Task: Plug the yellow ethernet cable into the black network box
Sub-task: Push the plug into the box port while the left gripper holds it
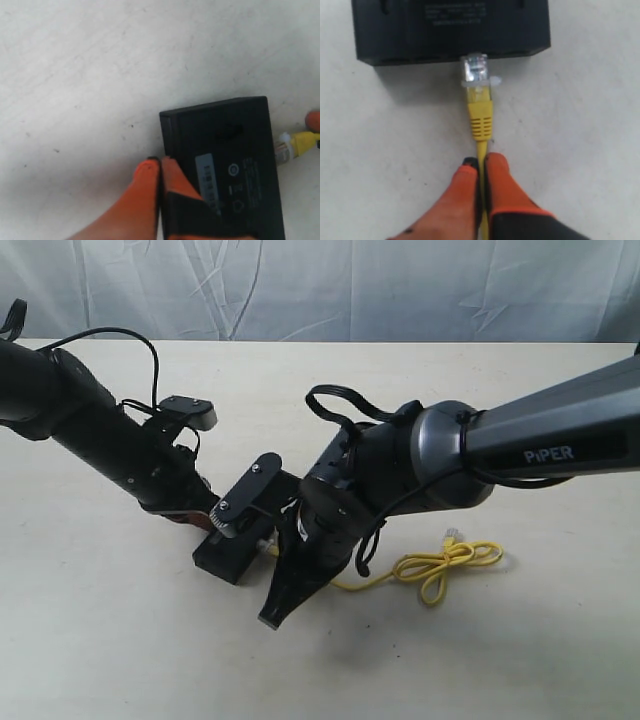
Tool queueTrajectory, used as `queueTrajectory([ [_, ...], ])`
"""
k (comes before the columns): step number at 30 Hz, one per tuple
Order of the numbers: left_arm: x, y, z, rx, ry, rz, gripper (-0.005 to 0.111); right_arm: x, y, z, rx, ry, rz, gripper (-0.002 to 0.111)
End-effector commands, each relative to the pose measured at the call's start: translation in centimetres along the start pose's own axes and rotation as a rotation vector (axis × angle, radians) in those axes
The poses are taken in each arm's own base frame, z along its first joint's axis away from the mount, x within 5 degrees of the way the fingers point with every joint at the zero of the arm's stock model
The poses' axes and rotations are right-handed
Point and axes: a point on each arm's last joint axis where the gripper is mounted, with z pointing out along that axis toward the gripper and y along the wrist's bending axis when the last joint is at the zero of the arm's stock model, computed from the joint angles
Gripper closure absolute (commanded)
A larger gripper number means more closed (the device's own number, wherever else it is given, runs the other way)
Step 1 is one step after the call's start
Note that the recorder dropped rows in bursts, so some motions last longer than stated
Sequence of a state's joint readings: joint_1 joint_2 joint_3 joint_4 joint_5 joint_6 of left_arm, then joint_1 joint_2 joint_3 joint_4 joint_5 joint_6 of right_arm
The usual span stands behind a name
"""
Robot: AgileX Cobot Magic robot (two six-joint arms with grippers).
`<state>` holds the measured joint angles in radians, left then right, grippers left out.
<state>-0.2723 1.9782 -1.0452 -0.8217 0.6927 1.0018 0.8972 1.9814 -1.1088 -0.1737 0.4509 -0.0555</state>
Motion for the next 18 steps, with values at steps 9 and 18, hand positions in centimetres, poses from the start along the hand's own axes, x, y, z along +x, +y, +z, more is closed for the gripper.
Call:
queueTrajectory([
  [9, 0.08, -0.22, 0.13, 0.037, 0.015, -0.005, 0.107, 0.22, 0.18, -0.02, -0.019, 0.033, -0.067, 0.109],
  [18, 0.11, -0.21, 0.13, 0.035, 0.017, -0.002, 0.107, -0.01, 0.22, -0.02, -0.023, 0.007, -0.106, 0.109],
])
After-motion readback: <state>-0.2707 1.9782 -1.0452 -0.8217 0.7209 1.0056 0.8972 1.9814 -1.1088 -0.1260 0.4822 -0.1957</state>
